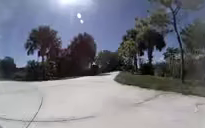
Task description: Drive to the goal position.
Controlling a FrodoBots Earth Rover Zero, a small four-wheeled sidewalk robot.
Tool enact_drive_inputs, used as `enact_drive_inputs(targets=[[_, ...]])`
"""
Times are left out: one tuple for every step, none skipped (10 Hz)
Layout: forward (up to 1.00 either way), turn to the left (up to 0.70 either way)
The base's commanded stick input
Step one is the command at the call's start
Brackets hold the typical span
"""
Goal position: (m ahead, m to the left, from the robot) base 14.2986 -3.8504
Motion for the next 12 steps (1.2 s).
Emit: enact_drive_inputs(targets=[[0.85, 0.00], [0.85, 0.00], [0.85, 0.00], [0.85, 0.00], [0.85, 0.00], [0.85, 0.00], [0.85, 0.00], [0.85, 0.00], [0.85, 0.00], [0.85, 0.00], [0.85, 0.00], [0.85, 0.00]])
